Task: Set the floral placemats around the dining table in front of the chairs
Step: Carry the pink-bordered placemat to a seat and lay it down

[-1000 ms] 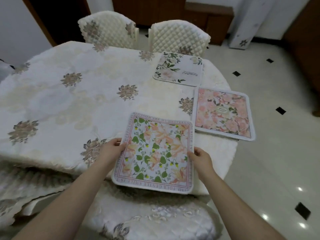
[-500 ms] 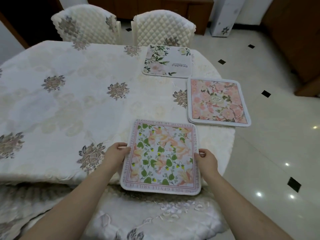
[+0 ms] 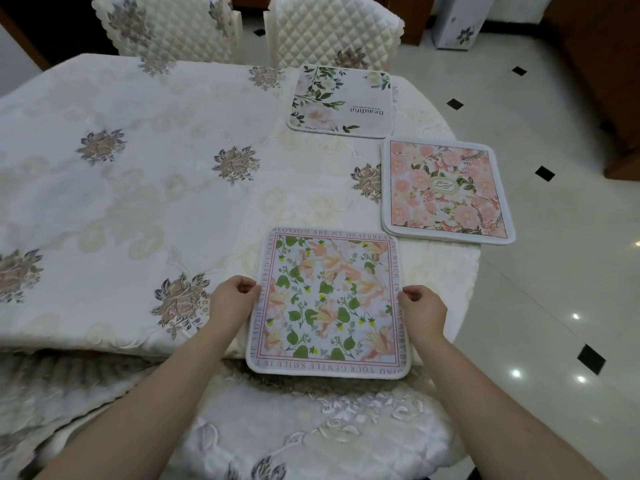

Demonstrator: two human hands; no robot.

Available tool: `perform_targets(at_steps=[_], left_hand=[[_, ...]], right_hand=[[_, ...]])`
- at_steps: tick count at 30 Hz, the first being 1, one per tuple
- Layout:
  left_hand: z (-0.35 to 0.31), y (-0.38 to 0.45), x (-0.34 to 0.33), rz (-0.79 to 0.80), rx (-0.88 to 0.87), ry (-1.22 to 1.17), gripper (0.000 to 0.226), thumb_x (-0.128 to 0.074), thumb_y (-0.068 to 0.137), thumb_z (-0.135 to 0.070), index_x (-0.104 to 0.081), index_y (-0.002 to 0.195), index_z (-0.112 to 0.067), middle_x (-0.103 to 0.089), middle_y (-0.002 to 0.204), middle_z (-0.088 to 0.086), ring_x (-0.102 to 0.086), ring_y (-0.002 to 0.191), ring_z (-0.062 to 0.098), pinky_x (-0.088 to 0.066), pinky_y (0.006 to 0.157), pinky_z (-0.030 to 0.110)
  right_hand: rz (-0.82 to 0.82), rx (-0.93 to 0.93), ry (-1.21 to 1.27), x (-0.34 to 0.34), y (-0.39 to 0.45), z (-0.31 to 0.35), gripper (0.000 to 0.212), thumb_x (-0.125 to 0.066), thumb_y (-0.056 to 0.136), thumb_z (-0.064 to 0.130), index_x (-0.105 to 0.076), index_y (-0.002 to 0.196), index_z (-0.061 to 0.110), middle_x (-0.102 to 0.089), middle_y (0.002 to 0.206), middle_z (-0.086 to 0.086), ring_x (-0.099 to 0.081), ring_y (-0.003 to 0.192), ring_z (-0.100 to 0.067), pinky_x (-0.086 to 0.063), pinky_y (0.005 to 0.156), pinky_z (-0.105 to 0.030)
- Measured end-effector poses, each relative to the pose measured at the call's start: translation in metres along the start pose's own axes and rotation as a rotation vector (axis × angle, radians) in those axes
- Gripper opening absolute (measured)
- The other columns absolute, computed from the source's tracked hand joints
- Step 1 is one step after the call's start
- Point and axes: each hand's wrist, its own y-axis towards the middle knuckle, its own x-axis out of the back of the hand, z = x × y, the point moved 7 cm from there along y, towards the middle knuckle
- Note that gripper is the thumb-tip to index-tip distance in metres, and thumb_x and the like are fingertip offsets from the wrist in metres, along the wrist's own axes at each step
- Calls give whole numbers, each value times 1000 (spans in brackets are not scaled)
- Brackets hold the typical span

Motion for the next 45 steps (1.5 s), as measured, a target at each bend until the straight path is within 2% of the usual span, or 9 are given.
perform_targets(at_steps=[7, 10, 12, 16, 19, 22, 31, 41, 45], left_hand=[[-4, 1, 2, -64, -70, 64, 22, -65, 93, -25, -62, 112, -15, -65, 88, -3, -60, 77, 10, -45, 62, 26], [-21, 2, -3, -120, -156, 64, 35, -55, 96, -24, -54, 129, -12, -60, 106, 3, -60, 91, 19, -50, 76, 34], [-41, 4, -14, -135, -298, 162, 38, -52, 97, -22, -53, 134, -10, -57, 121, 8, -57, 109, 24, -48, 94, 41], [-77, 9, -57, -12, -598, 365, 44, -39, 102, -23, -49, 142, -8, -48, 148, 11, -40, 139, 27, -25, 117, 38], [-91, 19, -86, 66, -734, 535, 60, -19, 98, -34, -41, 149, -9, -37, 158, 8, -25, 149, 24, -12, 122, 38], [-88, 33, -99, 69, -801, 677, 61, -17, 99, -35, -35, 152, -12, -29, 161, 6, -24, 150, 22, -14, 123, 40], [-73, 51, -90, 69, -687, 760, 63, -21, 103, -50, -2, 159, -28, 5, 166, -6, 7, 152, 11, 7, 122, 31], [-45, 55, -48, 6, -541, 876, 75, 3, 94, -56, 5, 158, -18, 7, 166, -2, 7, 153, 14, 8, 123, 35], [-53, 30, -55, 41, -617, 846, 63, -7, 103, -47, 5, 157, -17, 9, 165, -2, 11, 152, 14, 11, 121, 34]], right_hand=[[-92, 86, -93, 0, -3, 9, 24, -51, 95, 18, -63, 116, 12, -65, 104, -5, -57, 84, -20, -45, 73, -32], [-129, 206, -157, -7, -1, 31, 30, -49, 96, 18, -59, 124, 16, -59, 111, -6, -56, 98, -24, -47, 87, -39], [-68, 333, -206, -24, -1, 56, 34, -47, 97, 18, -57, 129, 18, -57, 124, -6, -51, 113, -25, -39, 100, -38], [128, 611, -318, -81, -7, 106, 45, -38, 102, 19, -41, 146, 12, -40, 152, -8, -30, 142, -23, -17, 119, -39], [174, 741, -422, -121, -8, 125, 50, -34, 102, 19, -30, 151, 10, -28, 159, -8, -19, 148, -22, -7, 120, -34], [211, 783, -599, -151, -2, 120, 55, -26, 103, 27, -16, 155, 13, -13, 164, -3, -6, 151, -16, 8, 118, -29], [124, 684, -734, -126, 24, 87, 66, -17, 99, 48, -8, 157, 17, -7, 164, 0, -1, 151, -13, 1, 122, -38], [63, 493, -721, -56, 35, 37, 66, -9, 98, 45, -6, 157, 13, -6, 165, -3, -4, 151, -15, -1, 123, -35], [55, 494, -625, -64, 6, 47, 59, -17, 102, 35, -16, 155, 10, -14, 163, -6, -7, 151, -17, -1, 122, -35]])
